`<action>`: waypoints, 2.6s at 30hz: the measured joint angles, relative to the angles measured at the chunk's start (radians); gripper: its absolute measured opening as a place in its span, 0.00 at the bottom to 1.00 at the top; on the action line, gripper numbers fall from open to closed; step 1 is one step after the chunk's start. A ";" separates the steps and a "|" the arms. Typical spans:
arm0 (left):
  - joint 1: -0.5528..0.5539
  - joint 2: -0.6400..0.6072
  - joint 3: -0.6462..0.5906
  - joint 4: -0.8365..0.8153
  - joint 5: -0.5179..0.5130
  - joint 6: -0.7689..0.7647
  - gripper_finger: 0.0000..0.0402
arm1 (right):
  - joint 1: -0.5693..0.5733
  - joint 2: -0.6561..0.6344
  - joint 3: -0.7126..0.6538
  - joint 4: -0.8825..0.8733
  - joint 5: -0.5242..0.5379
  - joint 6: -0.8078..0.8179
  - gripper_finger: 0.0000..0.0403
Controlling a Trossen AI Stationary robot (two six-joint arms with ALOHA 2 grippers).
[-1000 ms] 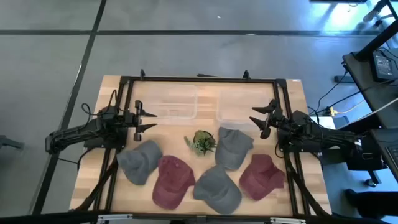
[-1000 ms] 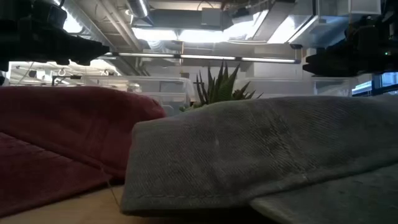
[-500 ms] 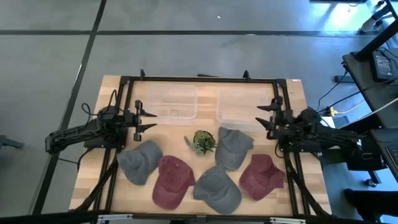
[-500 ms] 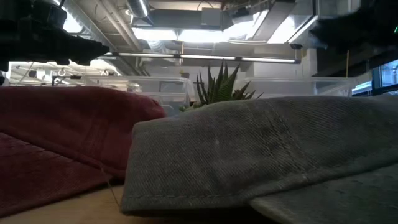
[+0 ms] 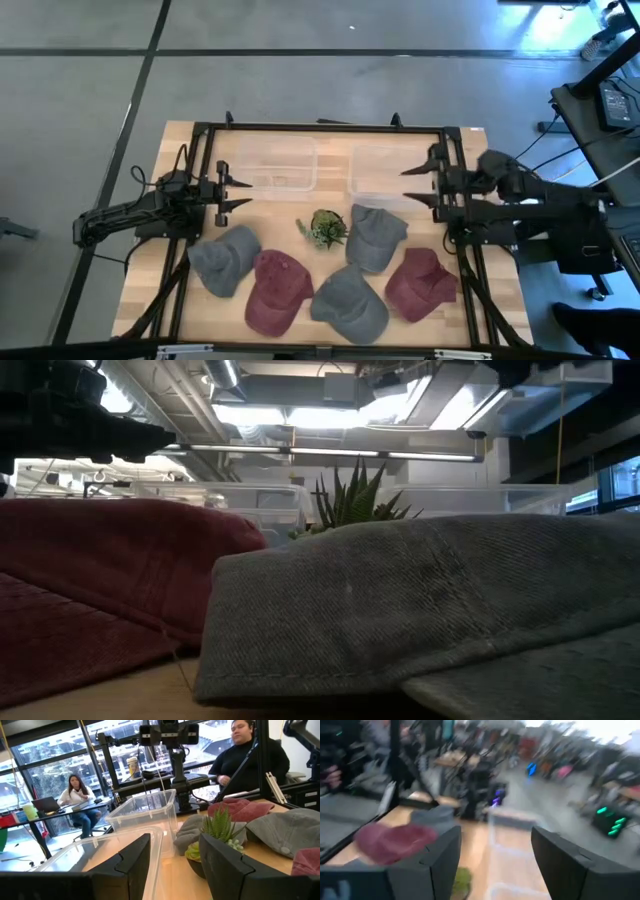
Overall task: Pick & Place hat
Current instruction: Put the right red cap into the right transparent bin
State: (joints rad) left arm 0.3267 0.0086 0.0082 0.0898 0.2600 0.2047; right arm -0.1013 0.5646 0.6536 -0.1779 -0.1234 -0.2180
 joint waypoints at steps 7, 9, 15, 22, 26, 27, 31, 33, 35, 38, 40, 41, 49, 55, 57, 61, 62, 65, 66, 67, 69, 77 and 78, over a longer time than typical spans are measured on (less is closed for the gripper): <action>0.000 0.000 0.000 0.059 0.000 0.014 0.41 | 0.167 0.296 0.308 -0.440 0.163 0.250 0.59; 0.000 0.000 0.000 0.066 -0.001 0.026 0.41 | 0.219 0.355 0.380 -0.557 0.172 0.400 0.59; 0.000 0.000 0.000 0.070 -0.001 0.048 0.41 | 0.406 0.465 0.435 -0.807 0.093 0.855 0.59; 0.000 0.000 0.000 0.069 -0.001 0.082 0.41 | 0.632 0.578 0.435 -1.040 0.203 1.332 0.59; 0.000 0.000 0.000 0.070 -0.002 0.082 0.41 | 0.694 0.648 0.435 -1.157 0.207 1.412 0.59; 0.000 0.000 0.000 0.073 -0.002 0.086 0.41 | 0.702 0.663 0.435 -1.174 0.215 1.413 0.59; 0.000 0.000 0.000 0.079 -0.002 0.094 0.41 | 0.721 0.714 0.435 -1.206 0.279 1.409 0.59; 0.000 0.000 0.000 0.079 -0.002 0.095 0.41 | 0.721 0.735 0.435 -1.203 0.299 1.409 0.59; 0.000 0.000 0.000 0.080 -0.002 0.096 0.41 | 0.719 0.759 0.435 -1.186 0.302 1.412 0.59; 0.000 0.000 0.000 0.088 -0.008 0.095 0.41 | 0.723 0.806 0.434 -1.170 0.299 1.438 0.59; 0.000 0.000 0.000 0.087 -0.006 0.058 0.41 | 0.723 0.832 0.413 -1.162 0.266 1.465 0.59; 0.000 0.000 0.000 0.087 -0.006 0.028 0.41 | 0.724 0.842 0.393 -1.161 0.234 1.470 0.59; 0.000 0.000 0.000 0.087 -0.006 -0.095 0.41 | 0.790 0.773 0.226 -0.981 0.157 1.551 0.59; 0.000 0.000 0.000 0.087 -0.005 -0.097 0.41 | 0.808 0.684 0.137 -0.951 0.176 1.573 0.59; 0.000 0.000 0.000 0.086 -0.005 -0.098 0.41 | 0.808 0.660 0.095 -0.900 0.173 1.573 0.59; 0.000 0.000 0.000 0.086 -0.005 -0.098 0.41 | 0.808 0.627 0.011 -0.787 0.118 1.565 0.59; 0.000 0.000 0.000 0.087 -0.004 -0.098 0.41 | 0.808 0.623 -0.008 -0.776 0.099 1.569 0.59; 0.000 0.000 0.000 0.086 -0.004 -0.098 0.41 | 0.808 0.617 -0.071 -0.714 0.093 1.565 0.59; 0.000 0.000 0.000 0.086 -0.004 -0.098 0.41 | 0.808 0.617 -0.095 -0.684 0.095 1.558 0.59; 0.000 0.000 0.000 0.086 -0.004 -0.097 0.41 | 0.808 0.617 -0.118 -0.650 0.095 1.555 0.59; 0.000 0.000 0.000 0.086 -0.004 -0.097 0.41 | 0.808 0.617 -0.163 -0.588 0.095 1.556 0.59; 0.000 0.000 0.000 0.086 -0.005 -0.097 0.41 | 0.808 0.620 -0.226 -0.544 0.107 1.569 0.51; 0.000 0.000 0.000 0.085 -0.005 -0.098 0.41 | 0.808 0.621 -0.225 -0.549 0.109 1.569 0.47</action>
State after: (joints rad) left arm 0.3267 0.0090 0.0082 0.1753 0.2554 0.1066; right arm 0.7063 1.1854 0.4282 -0.7269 -0.0140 1.3506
